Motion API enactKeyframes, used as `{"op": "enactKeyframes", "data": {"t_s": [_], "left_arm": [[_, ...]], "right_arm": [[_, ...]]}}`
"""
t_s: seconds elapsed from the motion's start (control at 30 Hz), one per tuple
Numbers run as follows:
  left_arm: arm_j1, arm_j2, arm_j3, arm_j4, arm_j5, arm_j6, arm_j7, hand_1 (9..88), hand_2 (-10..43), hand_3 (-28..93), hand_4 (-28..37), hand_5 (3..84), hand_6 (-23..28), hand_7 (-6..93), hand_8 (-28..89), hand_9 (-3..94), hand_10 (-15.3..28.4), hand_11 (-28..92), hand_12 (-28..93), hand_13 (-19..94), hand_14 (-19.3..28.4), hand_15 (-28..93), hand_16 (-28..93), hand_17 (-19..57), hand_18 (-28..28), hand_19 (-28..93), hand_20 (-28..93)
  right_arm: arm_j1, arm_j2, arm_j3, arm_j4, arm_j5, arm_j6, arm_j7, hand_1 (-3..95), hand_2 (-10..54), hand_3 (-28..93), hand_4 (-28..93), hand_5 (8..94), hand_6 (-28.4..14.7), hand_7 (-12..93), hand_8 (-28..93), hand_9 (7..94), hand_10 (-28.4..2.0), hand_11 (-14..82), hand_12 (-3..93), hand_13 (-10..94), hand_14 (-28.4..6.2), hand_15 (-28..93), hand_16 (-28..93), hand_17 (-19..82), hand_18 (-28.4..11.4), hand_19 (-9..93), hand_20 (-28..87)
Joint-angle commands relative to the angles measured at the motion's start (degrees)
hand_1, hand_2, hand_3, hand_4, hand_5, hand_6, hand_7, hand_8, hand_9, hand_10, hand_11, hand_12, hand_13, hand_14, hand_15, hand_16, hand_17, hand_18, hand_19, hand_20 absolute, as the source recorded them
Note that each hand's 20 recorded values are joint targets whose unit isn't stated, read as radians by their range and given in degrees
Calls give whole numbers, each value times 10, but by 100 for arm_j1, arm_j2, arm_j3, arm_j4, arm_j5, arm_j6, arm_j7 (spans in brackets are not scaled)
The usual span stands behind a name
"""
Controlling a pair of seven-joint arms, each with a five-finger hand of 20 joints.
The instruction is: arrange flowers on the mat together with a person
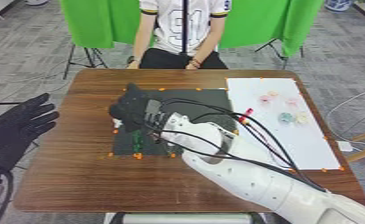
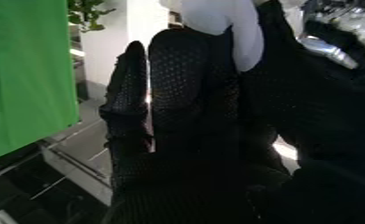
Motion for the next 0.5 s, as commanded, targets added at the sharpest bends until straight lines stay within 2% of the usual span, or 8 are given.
{"op": "enactKeyframes", "data": {"t_s": [0.03, 0.2, 0.5], "left_arm": [[-52, 162, 79, 90, -17, 59, 49, 256, -26, 693, -247, 329, 44, 155, -77, 282, 123, 174, 201, 222, 150, 254, 43, -80, 229, 450, 126], [-176, 223, 145, 145, -24, 34, 1, 256, -26, 693, -247, 328, 44, 155, -76, 282, 123, 175, 201, 222, 150, 255, 43, -81, 228, 449, 125], [-186, 233, 168, 154, -16, 49, -27, 256, -26, 693, -248, 329, 45, 155, -76, 281, 124, 174, 201, 221, 151, 255, 43, -81, 229, 450, 125]], "right_arm": [[227, -383, -401, 439, -500, -101, -36, 525, -95, 768, -281, 703, 43, 512, -79, 818, -52, 214, 522, 669, -49, 586, 423, 287, -164, 707, 475], [221, -421, -471, 567, -806, -291, -13, 524, -95, 761, -282, 715, 51, 500, -93, 828, -47, 193, 512, 661, -44, 577, 426, 278, -161, 692, 472], [233, -487, -417, 655, -1157, -599, 38, 526, -95, 743, -283, 700, 58, 502, -86, 827, -41, 174, 513, 648, -40, 571, 433, 269, -156, 679, 472]]}}
